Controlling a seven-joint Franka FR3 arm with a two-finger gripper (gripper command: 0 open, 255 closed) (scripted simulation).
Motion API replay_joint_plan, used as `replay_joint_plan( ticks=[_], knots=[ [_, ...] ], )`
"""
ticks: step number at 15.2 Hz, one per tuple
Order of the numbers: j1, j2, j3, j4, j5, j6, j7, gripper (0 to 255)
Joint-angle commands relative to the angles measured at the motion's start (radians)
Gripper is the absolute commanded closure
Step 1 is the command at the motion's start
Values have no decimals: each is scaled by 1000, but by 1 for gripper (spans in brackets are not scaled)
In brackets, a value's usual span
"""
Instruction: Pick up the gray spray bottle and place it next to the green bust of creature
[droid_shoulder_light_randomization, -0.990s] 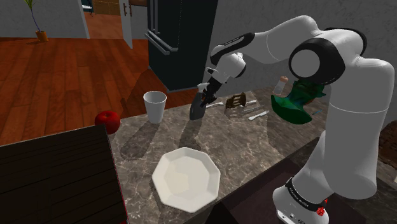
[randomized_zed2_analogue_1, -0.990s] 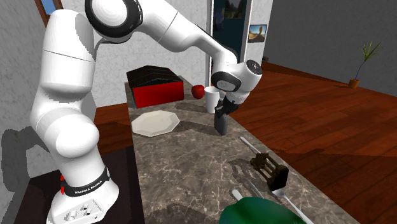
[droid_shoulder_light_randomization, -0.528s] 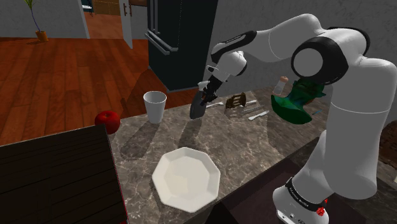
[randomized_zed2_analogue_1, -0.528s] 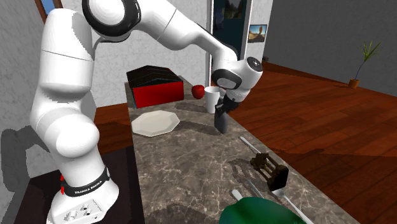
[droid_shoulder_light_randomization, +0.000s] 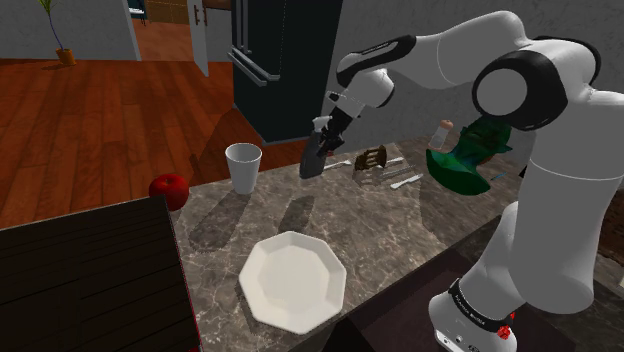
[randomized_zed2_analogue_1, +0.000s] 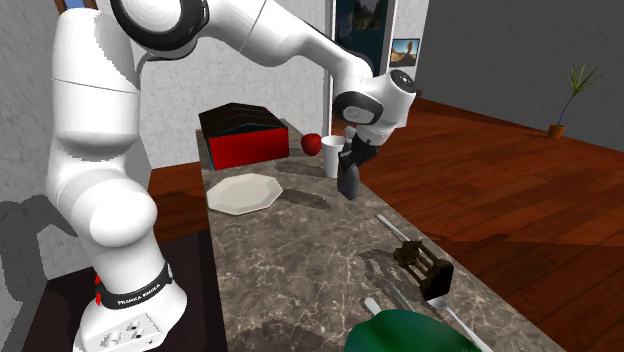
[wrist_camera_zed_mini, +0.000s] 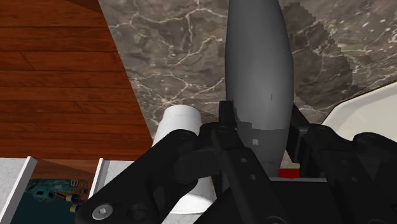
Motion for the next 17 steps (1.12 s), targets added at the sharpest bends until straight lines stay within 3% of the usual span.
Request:
replay_joint_plan(
  ticks=[1, 17],
  knots=[
    [2, -14, -6, 10, -15, -16, 16, 255],
    [16, -106, -33, 104, -109, -142, 142, 255]
  ],
)
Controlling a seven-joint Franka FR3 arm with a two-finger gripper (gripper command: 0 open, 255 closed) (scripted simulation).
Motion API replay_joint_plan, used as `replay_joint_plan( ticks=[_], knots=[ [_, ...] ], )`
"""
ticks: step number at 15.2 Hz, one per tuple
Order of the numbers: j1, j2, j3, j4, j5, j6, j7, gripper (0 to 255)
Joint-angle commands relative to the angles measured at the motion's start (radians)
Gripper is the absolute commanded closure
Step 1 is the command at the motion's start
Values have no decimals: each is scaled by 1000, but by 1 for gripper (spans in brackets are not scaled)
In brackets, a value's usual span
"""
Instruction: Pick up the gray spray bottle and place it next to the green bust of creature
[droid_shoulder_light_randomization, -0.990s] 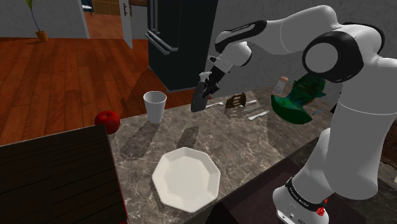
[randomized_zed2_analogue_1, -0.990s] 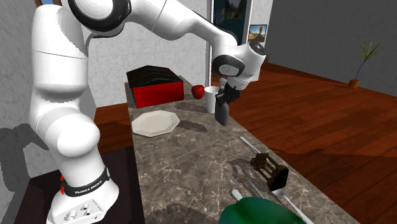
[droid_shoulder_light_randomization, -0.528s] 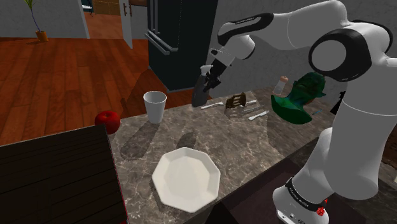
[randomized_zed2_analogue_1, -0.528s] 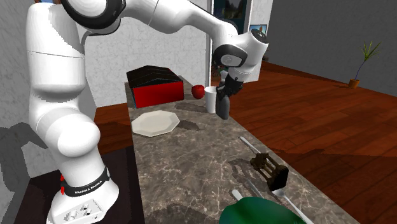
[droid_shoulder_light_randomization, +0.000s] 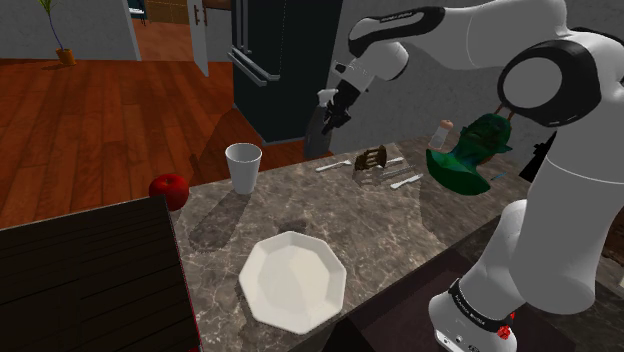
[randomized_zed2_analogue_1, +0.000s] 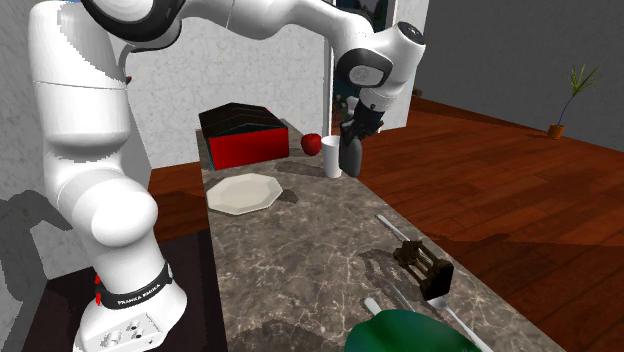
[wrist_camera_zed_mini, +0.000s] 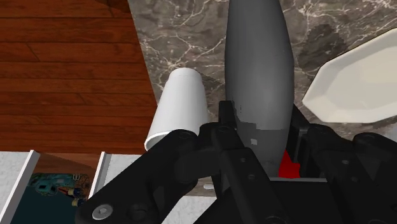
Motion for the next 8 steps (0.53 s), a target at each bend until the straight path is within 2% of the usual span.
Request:
replay_joint_plan(
  ticks=[1, 8],
  knots=[
    [-1, -7, -3, 18, -9, -20, 15, 255],
    [-1, -30, -9, 81, -36, -85, 64, 255]
  ],
)
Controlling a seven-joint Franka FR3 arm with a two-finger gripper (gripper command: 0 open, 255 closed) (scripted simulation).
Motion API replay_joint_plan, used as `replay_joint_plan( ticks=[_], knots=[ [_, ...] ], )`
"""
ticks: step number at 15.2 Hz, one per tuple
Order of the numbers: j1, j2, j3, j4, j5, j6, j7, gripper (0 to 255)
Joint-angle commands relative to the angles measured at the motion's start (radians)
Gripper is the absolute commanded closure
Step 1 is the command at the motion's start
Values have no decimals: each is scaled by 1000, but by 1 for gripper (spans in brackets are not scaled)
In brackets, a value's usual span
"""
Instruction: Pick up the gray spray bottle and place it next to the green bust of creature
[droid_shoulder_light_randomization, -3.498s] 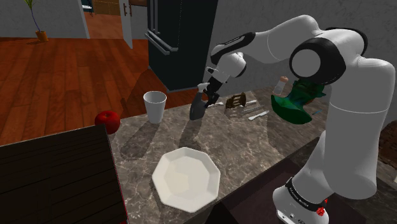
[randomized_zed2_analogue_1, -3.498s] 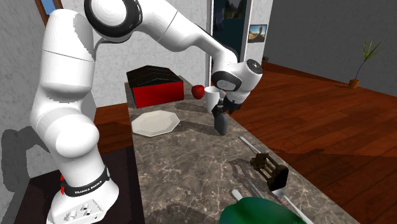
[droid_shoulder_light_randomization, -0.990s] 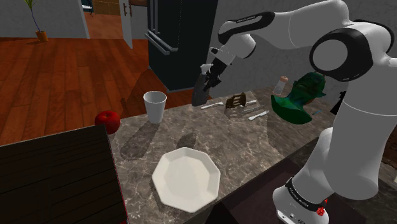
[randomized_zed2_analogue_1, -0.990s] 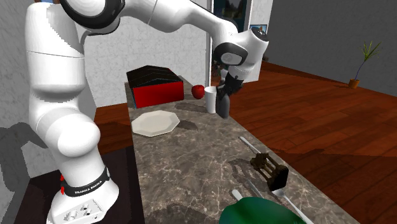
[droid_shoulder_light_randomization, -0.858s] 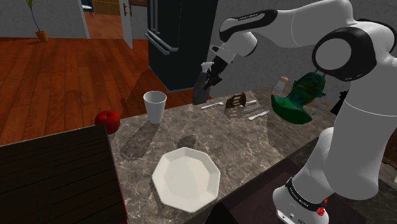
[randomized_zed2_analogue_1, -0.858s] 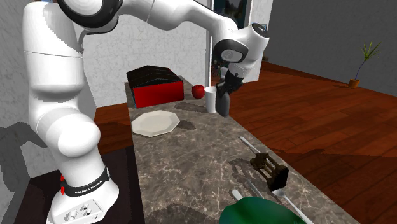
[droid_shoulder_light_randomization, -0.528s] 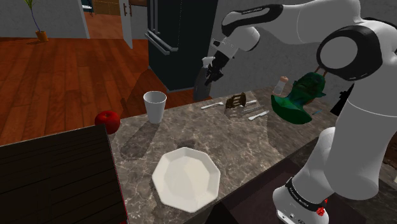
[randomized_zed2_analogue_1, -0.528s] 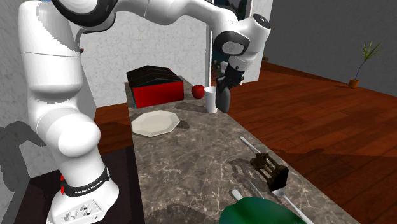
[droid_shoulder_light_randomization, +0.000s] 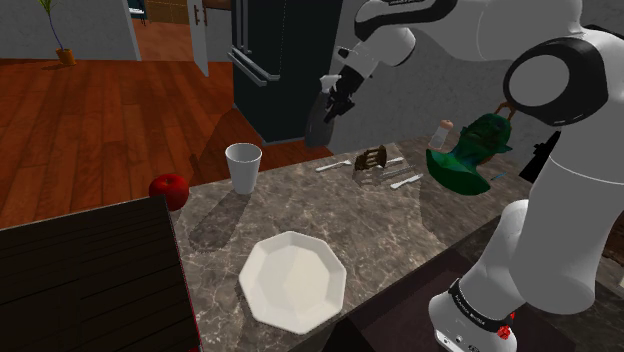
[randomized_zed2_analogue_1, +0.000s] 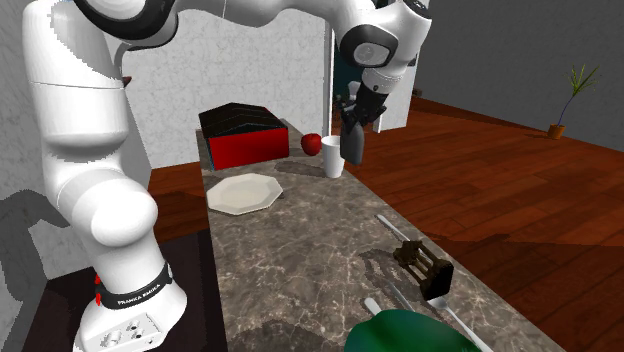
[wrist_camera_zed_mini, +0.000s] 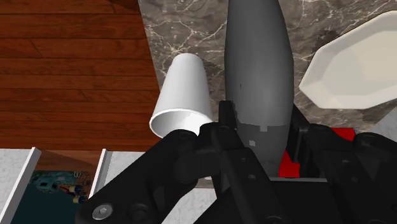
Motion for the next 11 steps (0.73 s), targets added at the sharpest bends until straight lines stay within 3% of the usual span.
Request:
replay_joint_plan(
  ticks=[1, 11],
  knots=[
    [2, -10, -2, 14, -9, -17, 16, 255],
    [-8, -21, -8, 129, -27, -123, 79, 255]
  ],
)
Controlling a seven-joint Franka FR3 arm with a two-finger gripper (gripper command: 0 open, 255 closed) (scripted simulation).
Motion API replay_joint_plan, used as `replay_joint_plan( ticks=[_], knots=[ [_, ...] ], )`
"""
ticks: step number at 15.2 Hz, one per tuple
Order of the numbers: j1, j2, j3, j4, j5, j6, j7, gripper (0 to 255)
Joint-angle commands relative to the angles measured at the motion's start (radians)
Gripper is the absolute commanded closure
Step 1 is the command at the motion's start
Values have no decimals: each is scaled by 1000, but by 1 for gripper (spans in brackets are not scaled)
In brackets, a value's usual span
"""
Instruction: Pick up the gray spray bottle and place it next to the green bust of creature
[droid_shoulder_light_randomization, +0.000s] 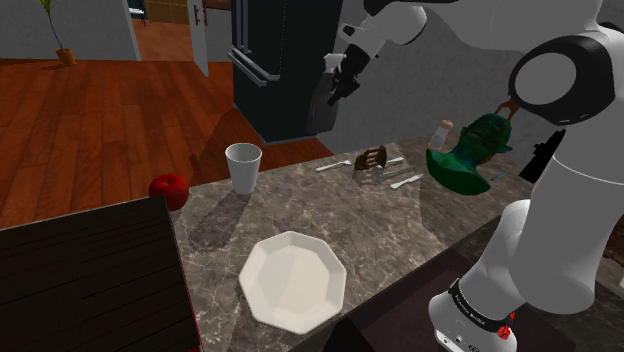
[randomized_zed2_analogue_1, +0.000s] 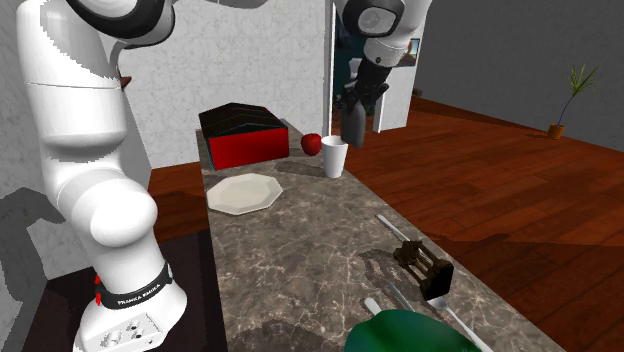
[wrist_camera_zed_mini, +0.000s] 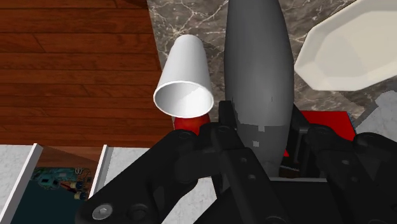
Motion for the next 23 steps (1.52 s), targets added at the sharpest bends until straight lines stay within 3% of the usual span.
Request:
replay_joint_plan(
  ticks=[1, 14, 23],
  knots=[
    [-3, 2, -1, 26, -1, -22, 11, 255],
    [-40, 34, -9, 232, 17, -186, 86, 255],
    [-94, 94, -11, 426, 65, -322, 141, 255]
  ],
)
